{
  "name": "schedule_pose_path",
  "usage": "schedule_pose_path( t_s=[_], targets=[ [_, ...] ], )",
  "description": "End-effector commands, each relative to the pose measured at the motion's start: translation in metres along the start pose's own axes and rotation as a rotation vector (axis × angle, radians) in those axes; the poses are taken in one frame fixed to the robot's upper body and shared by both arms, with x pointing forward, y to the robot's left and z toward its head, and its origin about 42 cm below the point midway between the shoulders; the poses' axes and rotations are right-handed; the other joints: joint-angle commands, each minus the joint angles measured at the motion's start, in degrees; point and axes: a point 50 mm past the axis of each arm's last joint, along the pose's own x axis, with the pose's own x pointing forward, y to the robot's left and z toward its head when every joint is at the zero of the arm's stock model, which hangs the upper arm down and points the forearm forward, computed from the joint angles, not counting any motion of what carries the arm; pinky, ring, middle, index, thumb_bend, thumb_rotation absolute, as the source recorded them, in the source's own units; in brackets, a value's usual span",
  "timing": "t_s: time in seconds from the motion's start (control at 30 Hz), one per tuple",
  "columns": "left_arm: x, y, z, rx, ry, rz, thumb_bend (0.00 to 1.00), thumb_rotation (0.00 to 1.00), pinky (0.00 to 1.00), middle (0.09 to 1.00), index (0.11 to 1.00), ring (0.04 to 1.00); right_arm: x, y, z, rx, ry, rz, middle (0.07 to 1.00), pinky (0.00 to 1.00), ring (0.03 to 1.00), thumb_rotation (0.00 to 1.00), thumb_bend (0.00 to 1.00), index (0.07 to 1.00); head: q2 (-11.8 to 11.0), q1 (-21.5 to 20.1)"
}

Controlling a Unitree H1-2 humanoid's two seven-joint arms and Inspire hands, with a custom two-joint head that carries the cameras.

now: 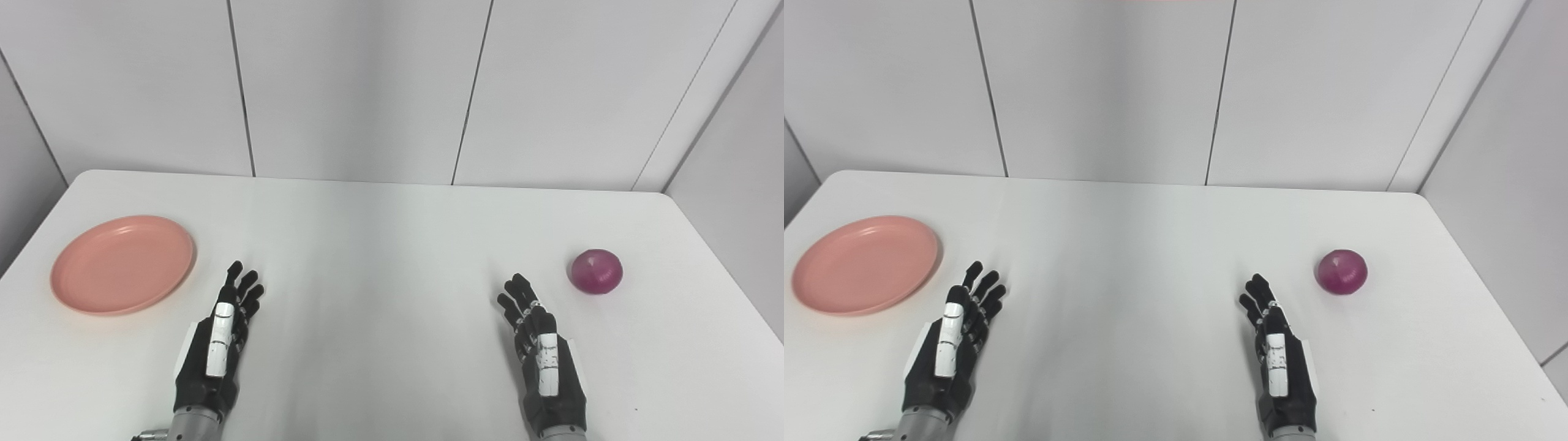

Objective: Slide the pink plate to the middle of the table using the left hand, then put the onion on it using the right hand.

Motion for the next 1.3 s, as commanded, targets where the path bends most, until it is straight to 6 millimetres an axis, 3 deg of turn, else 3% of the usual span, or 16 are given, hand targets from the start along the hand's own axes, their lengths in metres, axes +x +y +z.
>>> schedule_pose_path(
  t_s=[0.0,1.27],
  targets=[
    [-0.0114,0.0067,-0.0043,0.023,0.003,0.007,0.62,0.99,1.00,0.965,0.980,0.950,-0.0059,-0.0072,-0.0145,-0.014,0.055,-0.005,0.918,0.97,0.906,0.97,0.80,0.925,0.0,-0.1],
    [-0.0117,0.0070,-0.0035,0.027,0.001,0.006,0.63,0.98,1.00,0.962,0.979,0.949,-0.0059,-0.0066,-0.0145,-0.016,0.054,-0.005,0.913,0.97,0.901,0.96,0.80,0.910,0.1,0.0]
  ],
)
